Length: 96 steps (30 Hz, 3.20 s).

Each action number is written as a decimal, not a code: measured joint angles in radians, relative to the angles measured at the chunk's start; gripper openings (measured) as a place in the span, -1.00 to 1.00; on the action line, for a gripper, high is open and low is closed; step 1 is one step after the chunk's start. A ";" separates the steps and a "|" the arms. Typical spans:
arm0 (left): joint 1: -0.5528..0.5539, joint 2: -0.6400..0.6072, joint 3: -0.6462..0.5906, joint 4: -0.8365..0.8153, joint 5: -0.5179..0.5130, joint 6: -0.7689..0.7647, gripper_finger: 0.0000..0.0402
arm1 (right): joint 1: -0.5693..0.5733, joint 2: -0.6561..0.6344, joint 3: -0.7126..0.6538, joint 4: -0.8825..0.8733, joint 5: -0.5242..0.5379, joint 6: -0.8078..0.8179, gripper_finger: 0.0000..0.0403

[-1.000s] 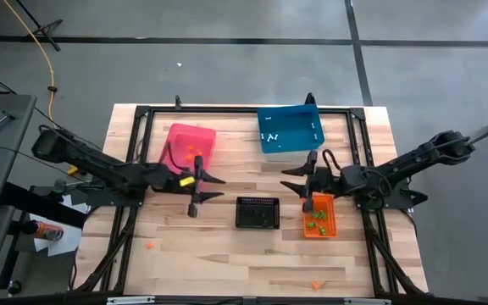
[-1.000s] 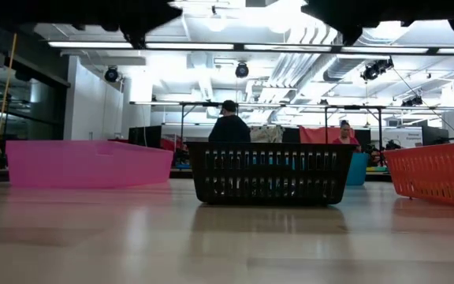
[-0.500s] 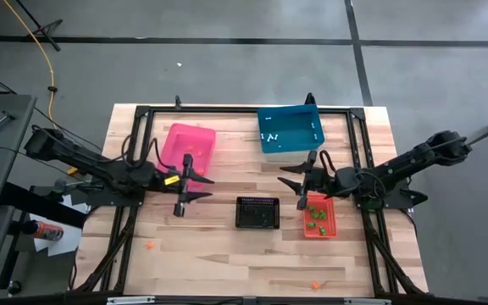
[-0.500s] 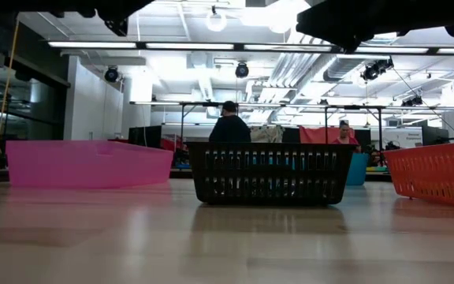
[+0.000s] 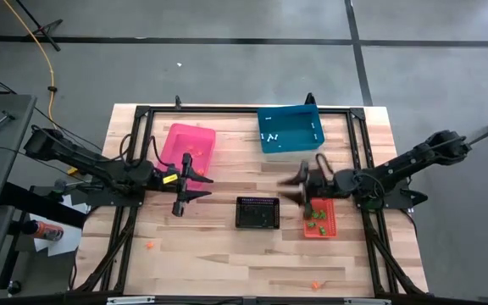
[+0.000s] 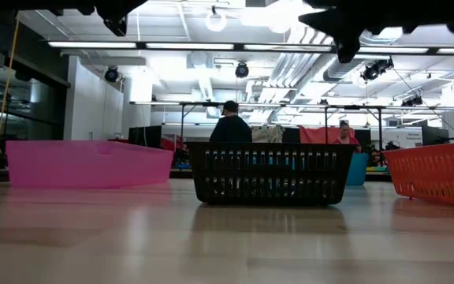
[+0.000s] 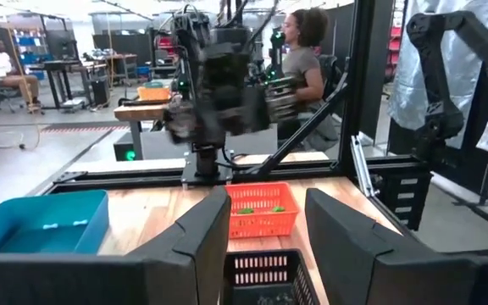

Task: Sort Halloween decoration
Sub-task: Put the orange spider toy into the pink bin

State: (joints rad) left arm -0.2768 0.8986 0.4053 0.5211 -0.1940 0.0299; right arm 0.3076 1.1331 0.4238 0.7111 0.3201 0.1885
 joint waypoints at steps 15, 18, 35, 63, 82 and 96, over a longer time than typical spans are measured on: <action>0.000 0.019 0.001 -0.002 0.000 0.026 -0.29 | 0.336 0.538 0.912 -1.688 -0.253 0.946 -0.31; 0.000 0.019 0.001 0.000 0.000 0.026 -0.29 | 0.350 0.642 1.025 -1.732 -0.443 1.119 -0.31; 0.002 0.019 0.001 0.007 -0.003 0.243 -0.29 | 0.518 0.850 1.067 -1.668 -0.620 1.669 -0.31; 0.002 0.019 0.002 0.041 -0.030 0.235 -0.29 | 0.597 0.816 0.835 -1.384 -0.398 2.009 -0.31; 0.002 0.019 0.002 0.021 -0.030 0.234 -0.29 | 0.589 0.872 0.839 -1.446 -0.426 1.917 -0.76; 0.002 0.019 0.002 0.022 -0.043 0.234 -0.29 | 0.585 0.821 0.968 -1.705 -0.358 1.556 -0.98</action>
State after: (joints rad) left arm -0.2745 0.9180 0.4076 0.5434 -0.2373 0.2638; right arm 0.8931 1.9542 1.3914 -0.9942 -0.0380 1.7449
